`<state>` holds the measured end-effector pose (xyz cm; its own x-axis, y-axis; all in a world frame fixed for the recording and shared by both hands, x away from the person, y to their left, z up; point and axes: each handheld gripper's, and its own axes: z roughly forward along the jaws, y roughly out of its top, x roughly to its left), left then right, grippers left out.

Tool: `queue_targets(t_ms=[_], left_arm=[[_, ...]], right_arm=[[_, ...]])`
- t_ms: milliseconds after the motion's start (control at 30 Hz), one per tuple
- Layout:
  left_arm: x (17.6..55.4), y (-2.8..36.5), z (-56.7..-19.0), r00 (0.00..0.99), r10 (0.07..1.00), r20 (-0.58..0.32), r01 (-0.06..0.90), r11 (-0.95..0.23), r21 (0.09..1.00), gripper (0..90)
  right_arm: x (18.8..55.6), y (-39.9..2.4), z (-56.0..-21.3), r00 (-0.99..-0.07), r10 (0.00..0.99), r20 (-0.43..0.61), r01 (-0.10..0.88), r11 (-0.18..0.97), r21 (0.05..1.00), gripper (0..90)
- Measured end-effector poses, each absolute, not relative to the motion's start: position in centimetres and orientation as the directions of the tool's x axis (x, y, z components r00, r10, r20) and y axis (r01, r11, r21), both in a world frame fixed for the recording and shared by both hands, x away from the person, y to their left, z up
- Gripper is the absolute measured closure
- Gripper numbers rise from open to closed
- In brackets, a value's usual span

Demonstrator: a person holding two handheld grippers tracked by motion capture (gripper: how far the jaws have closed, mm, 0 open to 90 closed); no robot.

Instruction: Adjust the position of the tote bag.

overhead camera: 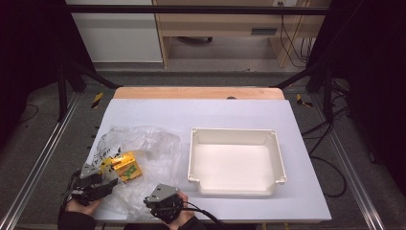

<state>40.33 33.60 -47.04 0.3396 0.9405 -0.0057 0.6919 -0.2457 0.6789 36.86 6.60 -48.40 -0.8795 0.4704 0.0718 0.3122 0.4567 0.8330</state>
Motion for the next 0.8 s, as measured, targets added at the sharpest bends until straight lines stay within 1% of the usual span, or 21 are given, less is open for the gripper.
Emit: queue_targets(t_ms=[33,67,100,133,167,200,233,400,433,467,500,533,600,633,667,700,733,767,800], left_arm=[[40.3,33.7,-46.9,0.336,0.942,-0.005,0.693,-0.244,0.678,33.9],[40.3,33.8,-46.8,0.328,0.945,-0.012,0.691,-0.231,0.685,33.9],[40.1,34.1,-46.4,0.323,0.946,-0.026,0.677,-0.212,0.705,29.2],[40.1,34.1,-46.4,0.323,0.946,-0.026,0.677,-0.212,0.705,26.0],[39.7,34.4,-45.7,0.32,0.946,-0.045,0.658,-0.188,0.729,22.5],[39.7,34.4,-45.7,0.32,0.946,-0.045,0.658,-0.188,0.729,20.9],[39.3,34.7,-45.0,0.317,0.946,-0.07,0.634,-0.156,0.758,19.6],[38.5,35.3,-43.5,0.311,0.946,-0.091,0.586,-0.115,0.802,15.7],[38.2,35.5,-42.8,0.302,0.949,-0.091,0.558,-0.098,0.824,15.8],[38.2,35.5,-42.8,0.302,0.949,-0.091,0.558,-0.098,0.824,15.8],[38.0,35.6,-42.5,0.295,0.951,-0.092,0.537,-0.085,0.839,15.8],[37.7,35.8,-41.8,0.296,0.951,-0.094,0.506,-0.073,0.86,16.8],[37.5,35.9,-41.5,0.3,0.949,-0.094,0.489,-0.068,0.87,20.1],[37.4,36.0,-41.0,0.307,0.947,-0.096,0.465,-0.061,0.883,21.9],[37.4,36.0,-41.0,0.307,0.947,-0.096,0.465,-0.061,0.883,23.8],[37.4,36.1,-40.9,0.315,0.944,-0.095,0.461,-0.064,0.885,23.8],[37.5,36.0,-40.9,0.322,0.942,-0.091,0.458,-0.071,0.886,26.3],[38.2,35.8,-41.2,0.34,0.937,-0.08,0.472,-0.096,0.876,31.2],[38.2,35.8,-41.2,0.34,0.937,-0.08,0.472,-0.096,0.876,33.1]], right_arm=[[37.1,6.3,-48.2,-0.873,0.482,0.07,0.314,0.446,0.838,86.4],[37.1,6.3,-48.2,-0.873,0.482,0.07,0.314,0.446,0.838,86.4],[37.2,6.0,-48.2,-0.868,0.492,0.07,0.32,0.445,0.836,86.5],[37.2,6.0,-48.2,-0.868,0.492,0.07,0.32,0.445,0.836,86.5],[37.3,6.0,-48.4,-0.865,0.497,0.072,0.329,0.451,0.83,86.5],[37.3,6.0,-48.4,-0.865,0.497,0.072,0.329,0.451,0.83,86.5],[37.4,5.9,-48.8,-0.864,0.498,0.073,0.332,0.456,0.826,86.4],[37.6,6.0,-49.3,-0.861,0.503,0.076,0.341,0.46,0.82,86.5],[37.6,6.0,-49.4,-0.86,0.506,0.073,0.343,0.465,0.816,86.5],[37.6,6.0,-49.4,-0.86,0.506,0.073,0.343,0.465,0.816,86.5],[37.6,6.0,-49.4,-0.859,0.507,0.074,0.345,0.466,0.815,86.5],[37.6,6.0,-49.4,-0.857,0.509,0.076,0.348,0.465,0.814,86.5],[37.6,6.0,-49.4,-0.857,0.509,0.075,0.348,0.464,0.815,86.5],[37.6,6.0,-49.4,-0.857,0.51,0.075,0.347,0.464,0.815,86.4],[37.6,6.0,-49.4,-0.857,0.51,0.075,0.347,0.464,0.815,86.4],[37.6,6.0,-49.4,-0.857,0.509,0.075,0.347,0.464,0.815,86.3],[37.6,6.0,-49.4,-0.858,0.508,0.075,0.346,0.465,0.815,86.3],[37.6,6.0,-49.4,-0.859,0.506,0.072,0.343,0.464,0.817,86.2],[37.6,6.0,-49.4,-0.859,0.506,0.072,0.343,0.464,0.817,86.2]])
